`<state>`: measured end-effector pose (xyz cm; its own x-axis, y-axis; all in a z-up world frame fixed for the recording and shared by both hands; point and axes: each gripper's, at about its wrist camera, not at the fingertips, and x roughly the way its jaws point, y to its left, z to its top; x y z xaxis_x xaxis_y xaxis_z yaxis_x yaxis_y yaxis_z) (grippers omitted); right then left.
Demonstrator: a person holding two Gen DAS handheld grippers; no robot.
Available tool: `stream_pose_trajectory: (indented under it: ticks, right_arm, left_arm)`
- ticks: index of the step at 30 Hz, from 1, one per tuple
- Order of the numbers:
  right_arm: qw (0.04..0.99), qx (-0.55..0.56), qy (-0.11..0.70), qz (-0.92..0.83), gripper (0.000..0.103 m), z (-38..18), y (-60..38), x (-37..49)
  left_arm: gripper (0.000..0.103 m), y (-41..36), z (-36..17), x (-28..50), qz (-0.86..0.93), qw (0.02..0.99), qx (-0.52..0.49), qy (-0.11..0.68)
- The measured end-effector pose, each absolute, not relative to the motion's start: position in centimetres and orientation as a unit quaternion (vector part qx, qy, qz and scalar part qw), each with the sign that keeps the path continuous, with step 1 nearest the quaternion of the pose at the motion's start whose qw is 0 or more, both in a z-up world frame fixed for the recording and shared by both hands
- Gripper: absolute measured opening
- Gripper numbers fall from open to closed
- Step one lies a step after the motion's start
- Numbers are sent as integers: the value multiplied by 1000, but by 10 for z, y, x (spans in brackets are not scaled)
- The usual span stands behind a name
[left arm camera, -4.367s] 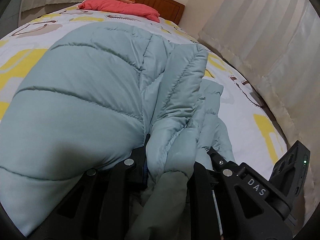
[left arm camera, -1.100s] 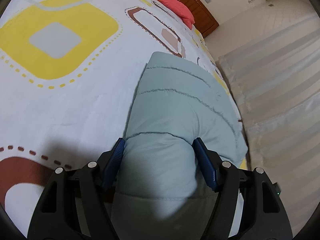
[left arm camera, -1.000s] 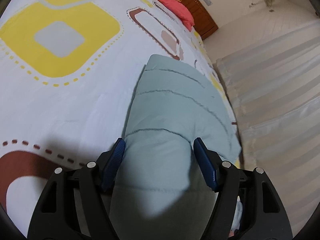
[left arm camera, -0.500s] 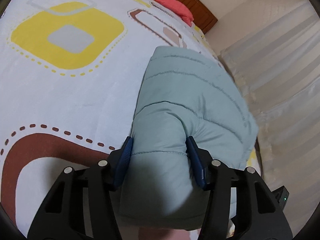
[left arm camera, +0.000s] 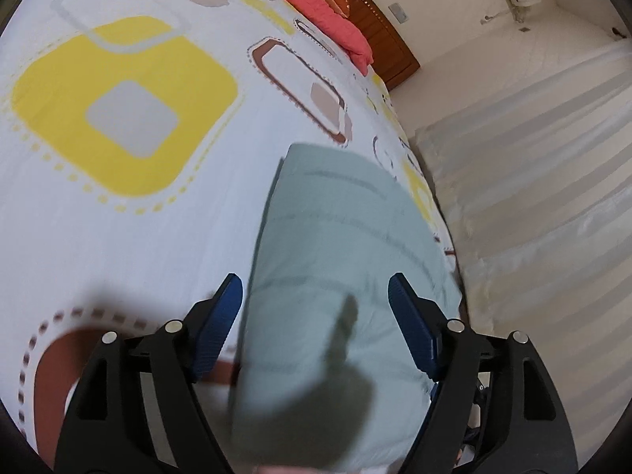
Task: Fold large clothes
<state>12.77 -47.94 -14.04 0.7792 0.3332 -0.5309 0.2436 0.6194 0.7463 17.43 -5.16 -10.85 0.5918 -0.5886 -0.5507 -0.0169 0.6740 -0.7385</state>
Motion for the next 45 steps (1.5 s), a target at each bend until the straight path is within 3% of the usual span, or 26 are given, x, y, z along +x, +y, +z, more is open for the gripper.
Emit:
stream_pose_trajectory:
  ticks: [2, 6, 9, 11, 17, 20, 21, 23, 34, 37, 39, 45]
  right_arm:
    - [840, 433, 326, 27, 66, -134, -483, 145]
    - [848, 422, 319, 26, 43, -126, -483, 185]
    - [845, 413, 340, 14, 33, -137, -481, 207]
    - [840, 407, 360, 2, 32, -151, -479, 214]
    - [829, 420, 370, 8, 30, -170, -482, 219]
    - [835, 423, 353, 17, 38, -159, -487, 208]
    - [838, 423, 343, 16, 59, -155, -490, 203]
    - [844, 423, 330, 5, 75, -153, -494, 196]
    - [831, 431, 348, 45, 75, -181, -490, 216]
    - [833, 427, 348, 55, 60, -182, -484, 218]
    - [822, 448, 346, 64, 47, -188, -484, 218]
    - [815, 465, 336, 80, 29, -187, -478, 219]
  left_arm:
    - [76, -57, -103, 188, -175, 814, -368, 415]
    - [76, -76, -91, 211, -174, 826, -347, 409]
    - [74, -93, -95, 226, -171, 827, -326, 425]
    - [70, -104, -107, 234, -150, 830, -296, 448]
    - [70, -106, -133, 243, -138, 828, -281, 464]
    - [71, -89, -134, 243, -159, 807, -329, 463]
    - [74, -82, -136, 242, -162, 800, -349, 461]
    - [83, -72, -142, 242, -163, 784, -384, 459]
    - [94, -97, -152, 250, -183, 779, -363, 479]
    - [92, -100, -153, 250, -183, 780, -359, 478]
    - [78, -101, -152, 248, -181, 781, -358, 478]
    - [61, -101, -144, 239, -181, 794, -343, 468]
